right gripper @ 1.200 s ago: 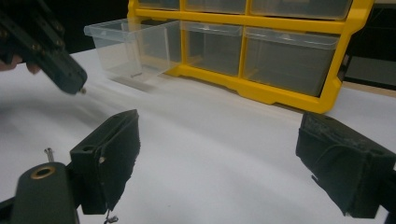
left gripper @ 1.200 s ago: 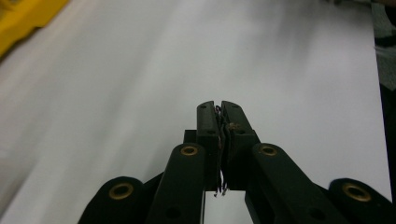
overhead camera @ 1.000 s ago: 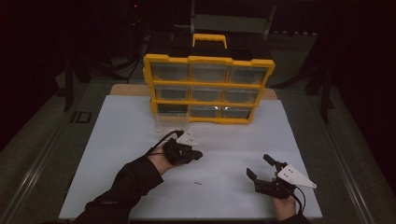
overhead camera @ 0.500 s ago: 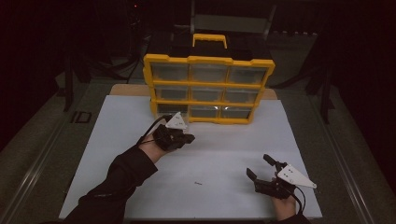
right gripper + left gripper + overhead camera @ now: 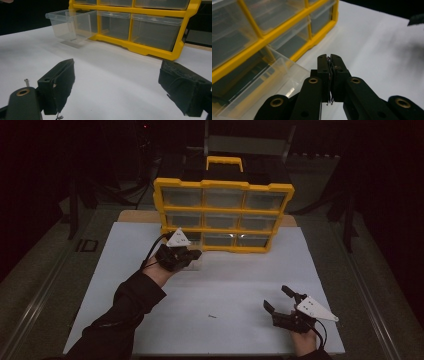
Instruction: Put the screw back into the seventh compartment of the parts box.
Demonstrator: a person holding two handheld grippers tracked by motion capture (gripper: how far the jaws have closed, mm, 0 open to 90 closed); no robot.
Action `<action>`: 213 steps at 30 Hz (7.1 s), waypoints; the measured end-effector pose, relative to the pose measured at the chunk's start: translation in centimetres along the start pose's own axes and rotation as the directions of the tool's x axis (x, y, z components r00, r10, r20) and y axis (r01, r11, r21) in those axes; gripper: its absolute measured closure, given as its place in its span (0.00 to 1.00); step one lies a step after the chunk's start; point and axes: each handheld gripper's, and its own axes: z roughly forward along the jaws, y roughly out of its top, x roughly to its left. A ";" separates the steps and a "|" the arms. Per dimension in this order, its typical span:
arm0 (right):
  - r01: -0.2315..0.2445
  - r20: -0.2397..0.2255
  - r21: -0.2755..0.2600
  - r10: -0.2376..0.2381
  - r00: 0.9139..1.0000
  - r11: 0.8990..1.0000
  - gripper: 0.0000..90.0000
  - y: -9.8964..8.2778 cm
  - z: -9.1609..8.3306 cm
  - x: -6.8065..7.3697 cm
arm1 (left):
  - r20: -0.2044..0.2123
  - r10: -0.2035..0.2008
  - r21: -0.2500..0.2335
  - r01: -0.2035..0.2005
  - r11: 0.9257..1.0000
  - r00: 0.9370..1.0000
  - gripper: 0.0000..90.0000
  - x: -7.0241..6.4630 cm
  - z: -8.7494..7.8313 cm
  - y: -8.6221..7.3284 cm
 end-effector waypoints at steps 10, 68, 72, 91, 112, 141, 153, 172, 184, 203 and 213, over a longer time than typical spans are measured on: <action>-0.001 -0.001 -0.003 0.001 1.000 1.000 0.15 0.0 -0.1 0.0 | -0.064 -0.057 -0.043 0.055 0.998 0.996 0.96 1.4 -0.4 -0.1; 0.005 -0.003 0.000 -0.005 1.000 1.000 0.15 0.0 0.0 0.1 | -0.126 -0.230 0.168 0.249 0.954 0.965 0.26 3.5 2.5 -0.8; 0.006 -0.003 0.001 -0.006 1.000 1.000 0.15 0.0 0.0 0.1 | -0.089 -0.194 0.182 0.208 0.961 0.977 0.15 2.6 2.5 -1.0; 0.006 -0.002 0.002 -0.006 1.000 1.000 0.15 0.1 0.0 0.1 | 0.000 -0.130 0.145 0.129 0.981 0.992 0.04 -3.0 2.1 -2.0; 0.004 -0.003 0.002 -0.004 1.000 1.000 0.15 0.1 0.0 0.2 | 0.224 0.015 0.131 -0.045 0.990 0.974 0.04 -8.0 2.8 -4.0; 0.004 -0.006 0.003 -0.004 1.000 1.000 0.15 0.1 -0.1 0.1 | 0.416 0.100 0.215 -0.204 0.955 0.904 0.43 -9.2 6.5 -7.9; 0.003 -0.008 0.003 -0.003 1.000 1.000 0.15 0.1 -0.1 0.1 | 0.436 0.119 0.235 -0.240 0.942 0.892 0.70 -8.7 7.5 -8.4; 0.005 -0.007 0.006 -0.005 1.000 1.000 0.15 0.1 0.0 0.2 | 0.445 0.139 0.272 -0.281 0.920 0.885 0.95 -8.9 8.0 -8.4; 0.004 -0.006 0.008 -0.004 1.000 1.000 0.15 0.0 0.0 0.1 | 0.385 0.127 0.236 -0.230 0.944 0.914 0.95 -8.1 6.6 -7.1; 0.004 -0.005 0.008 -0.004 1.000 1.000 0.15 0.0 0.0 0.1 | 0.174 0.080 0.179 -0.112 0.978 0.982 0.96 -4.8 3.4 -3.3; 0.005 -0.006 0.009 -0.005 1.000 1.000 0.15 0.0 0.0 0.1 | 0.058 0.045 0.127 -0.052 0.990 0.997 0.96 -2.3 1.7 -1.0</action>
